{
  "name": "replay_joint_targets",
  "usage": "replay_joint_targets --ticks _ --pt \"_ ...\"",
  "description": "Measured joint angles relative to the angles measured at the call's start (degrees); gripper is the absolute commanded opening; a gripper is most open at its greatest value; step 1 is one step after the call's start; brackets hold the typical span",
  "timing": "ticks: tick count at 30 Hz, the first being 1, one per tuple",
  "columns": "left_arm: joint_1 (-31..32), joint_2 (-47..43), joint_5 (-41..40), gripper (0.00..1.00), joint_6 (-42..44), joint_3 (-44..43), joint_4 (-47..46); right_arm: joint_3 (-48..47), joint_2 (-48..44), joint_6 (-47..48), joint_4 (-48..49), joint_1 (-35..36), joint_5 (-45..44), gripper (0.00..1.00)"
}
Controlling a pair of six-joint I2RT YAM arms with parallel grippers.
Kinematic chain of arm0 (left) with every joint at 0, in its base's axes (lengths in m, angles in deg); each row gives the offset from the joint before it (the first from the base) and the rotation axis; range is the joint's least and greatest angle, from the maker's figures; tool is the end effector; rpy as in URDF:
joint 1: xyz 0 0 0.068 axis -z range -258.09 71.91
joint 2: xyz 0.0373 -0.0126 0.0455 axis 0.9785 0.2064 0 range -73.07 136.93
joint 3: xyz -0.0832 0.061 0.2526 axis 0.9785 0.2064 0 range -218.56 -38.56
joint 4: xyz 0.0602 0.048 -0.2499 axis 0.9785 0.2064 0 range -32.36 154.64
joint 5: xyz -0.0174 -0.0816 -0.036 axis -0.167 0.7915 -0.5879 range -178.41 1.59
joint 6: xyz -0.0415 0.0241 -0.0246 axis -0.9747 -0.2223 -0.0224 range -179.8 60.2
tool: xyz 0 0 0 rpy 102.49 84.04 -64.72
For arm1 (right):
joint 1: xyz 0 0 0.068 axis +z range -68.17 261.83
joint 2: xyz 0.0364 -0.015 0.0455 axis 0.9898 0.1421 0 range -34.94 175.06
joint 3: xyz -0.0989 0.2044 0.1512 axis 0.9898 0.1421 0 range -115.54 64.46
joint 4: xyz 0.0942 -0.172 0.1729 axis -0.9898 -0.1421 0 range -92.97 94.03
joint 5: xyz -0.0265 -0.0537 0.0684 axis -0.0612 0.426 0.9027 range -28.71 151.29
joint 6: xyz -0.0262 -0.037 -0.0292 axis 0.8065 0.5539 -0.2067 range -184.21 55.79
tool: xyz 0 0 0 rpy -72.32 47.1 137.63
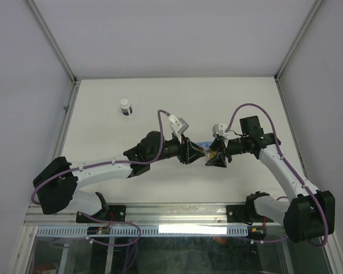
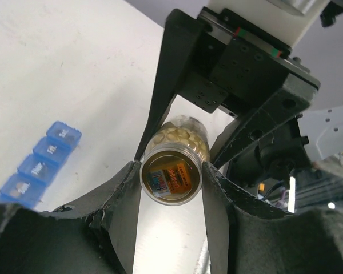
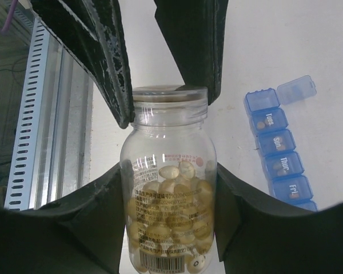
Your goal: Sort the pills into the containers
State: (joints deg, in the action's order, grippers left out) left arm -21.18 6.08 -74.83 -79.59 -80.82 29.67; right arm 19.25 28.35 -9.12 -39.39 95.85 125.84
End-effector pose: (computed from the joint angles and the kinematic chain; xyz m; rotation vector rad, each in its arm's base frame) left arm 0.1621 -0.2640 0.2569 0.7738 1.7082 -1.1641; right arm 0.1819 0.0785 0.2518 -1.4657 1.5355 1.0531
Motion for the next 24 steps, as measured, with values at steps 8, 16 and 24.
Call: replay_joint_targets --ticks 8,16,24 --pt "1.8 -1.6 -10.5 0.00 -12.9 -2.6 8.5 0.0 0.1 0.0 1.0 0.0 -0.2 0.00" --pt "2.0 -1.8 -13.2 0.00 -20.8 -5.0 14.0 -0.1 0.1 0.0 1.7 0.0 -0.3 0.00" --pt "2.0 -1.8 -13.6 0.24 -25.9 -6.9 18.2 -0.1 0.1 0.0 1.7 0.0 -0.1 0.00"
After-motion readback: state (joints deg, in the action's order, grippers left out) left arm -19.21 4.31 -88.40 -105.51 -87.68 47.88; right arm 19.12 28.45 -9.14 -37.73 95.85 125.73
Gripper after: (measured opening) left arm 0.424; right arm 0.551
